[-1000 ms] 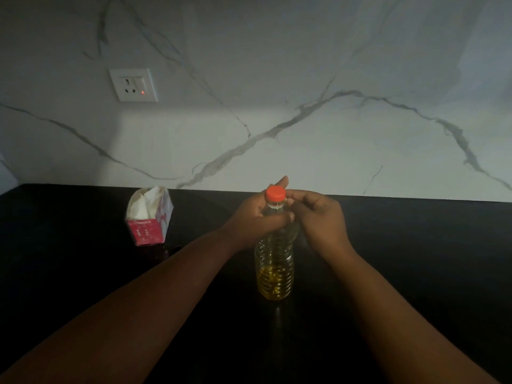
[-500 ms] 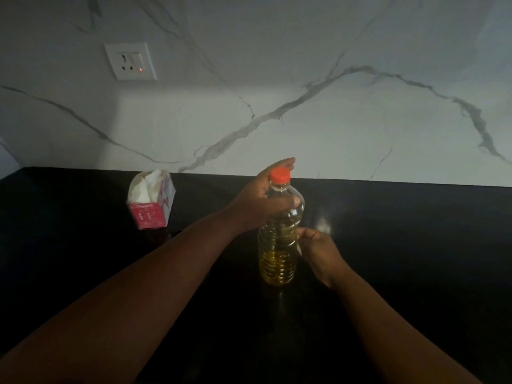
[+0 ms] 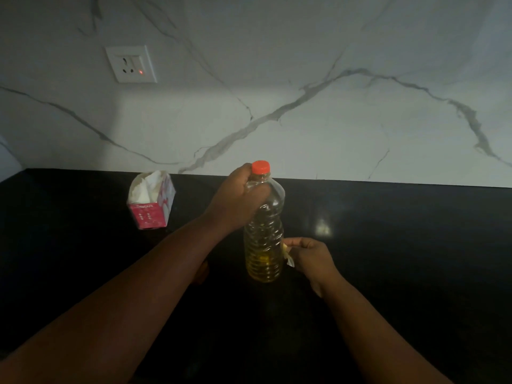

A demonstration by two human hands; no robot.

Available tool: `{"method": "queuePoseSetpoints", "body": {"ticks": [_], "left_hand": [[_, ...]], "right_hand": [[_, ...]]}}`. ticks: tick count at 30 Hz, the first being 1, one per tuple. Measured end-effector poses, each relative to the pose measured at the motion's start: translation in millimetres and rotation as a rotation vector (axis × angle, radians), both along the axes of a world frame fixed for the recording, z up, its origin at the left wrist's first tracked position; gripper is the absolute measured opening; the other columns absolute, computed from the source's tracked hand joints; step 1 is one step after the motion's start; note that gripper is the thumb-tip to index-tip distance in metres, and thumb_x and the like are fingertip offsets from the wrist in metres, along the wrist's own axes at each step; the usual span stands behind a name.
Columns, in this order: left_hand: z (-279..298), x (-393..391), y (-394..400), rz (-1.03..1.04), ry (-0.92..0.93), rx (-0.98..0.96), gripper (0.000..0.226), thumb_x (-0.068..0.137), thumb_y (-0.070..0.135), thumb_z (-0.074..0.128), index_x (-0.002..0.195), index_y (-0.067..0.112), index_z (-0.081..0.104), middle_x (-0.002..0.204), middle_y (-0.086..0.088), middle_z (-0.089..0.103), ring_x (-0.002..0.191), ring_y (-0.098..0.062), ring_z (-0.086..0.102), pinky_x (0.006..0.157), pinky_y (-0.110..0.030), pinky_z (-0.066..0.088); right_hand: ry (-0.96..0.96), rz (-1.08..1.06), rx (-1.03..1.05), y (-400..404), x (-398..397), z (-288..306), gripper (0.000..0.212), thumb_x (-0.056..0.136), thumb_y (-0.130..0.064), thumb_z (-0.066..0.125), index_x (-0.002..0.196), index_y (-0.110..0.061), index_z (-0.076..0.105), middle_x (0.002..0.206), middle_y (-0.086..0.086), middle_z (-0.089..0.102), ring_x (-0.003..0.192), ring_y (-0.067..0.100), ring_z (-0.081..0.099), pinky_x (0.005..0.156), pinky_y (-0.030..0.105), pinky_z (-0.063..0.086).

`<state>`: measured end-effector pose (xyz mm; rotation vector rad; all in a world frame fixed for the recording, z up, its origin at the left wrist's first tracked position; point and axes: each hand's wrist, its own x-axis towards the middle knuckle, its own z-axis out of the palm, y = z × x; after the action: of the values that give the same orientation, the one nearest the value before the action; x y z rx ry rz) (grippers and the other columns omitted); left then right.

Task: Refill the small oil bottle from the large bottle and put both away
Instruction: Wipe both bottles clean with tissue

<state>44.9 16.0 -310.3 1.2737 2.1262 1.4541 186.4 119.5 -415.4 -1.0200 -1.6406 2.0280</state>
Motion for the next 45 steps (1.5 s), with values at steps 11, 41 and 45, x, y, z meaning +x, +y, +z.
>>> {"method": "queuePoseSetpoints", "body": {"ticks": [11, 41, 45], "left_hand": [[-19.9, 9.0, 7.8, 0.262, -0.147, 0.127, 0.032, 0.065, 0.055, 0.072, 0.088, 0.035, 0.065, 0.085, 0.017, 0.071, 0.082, -0.002, 0.069, 0.078, -0.032, 0.055], [-16.8, 12.0, 6.9, 0.17, -0.125, 0.104, 0.026, 0.071, 0.05, 0.068, 0.092, 0.036, 0.063, 0.091, 0.018, 0.069, 0.089, -0.002, 0.066, 0.081, -0.031, 0.055], [-16.9, 12.7, 7.4, 0.158, -0.113, 0.111, 0.027, 0.072, 0.049, 0.067, 0.094, 0.035, 0.062, 0.093, 0.017, 0.068, 0.09, -0.003, 0.065, 0.078, -0.026, 0.051]], "right_hand": [[0.403, -0.2, 0.084, -33.3, -18.7, 74.3, 0.012, 0.091, -0.011, 0.064, 0.093, -0.014, 0.075, 0.085, 0.005, 0.076, 0.081, 0.021, 0.073, 0.07, 0.037, 0.06], [-0.267, 0.12, 0.717, -39.5, -3.8, -48.5, 0.017, 0.094, -0.02, 0.052, 0.094, -0.035, 0.059, 0.08, -0.016, 0.058, 0.074, -0.004, 0.056, 0.06, 0.009, 0.039], [-0.315, 0.129, 0.584, -40.7, -2.5, -38.9, 0.012, 0.093, -0.016, 0.055, 0.09, -0.024, 0.064, 0.082, -0.004, 0.066, 0.076, 0.006, 0.064, 0.066, 0.024, 0.054]]}}
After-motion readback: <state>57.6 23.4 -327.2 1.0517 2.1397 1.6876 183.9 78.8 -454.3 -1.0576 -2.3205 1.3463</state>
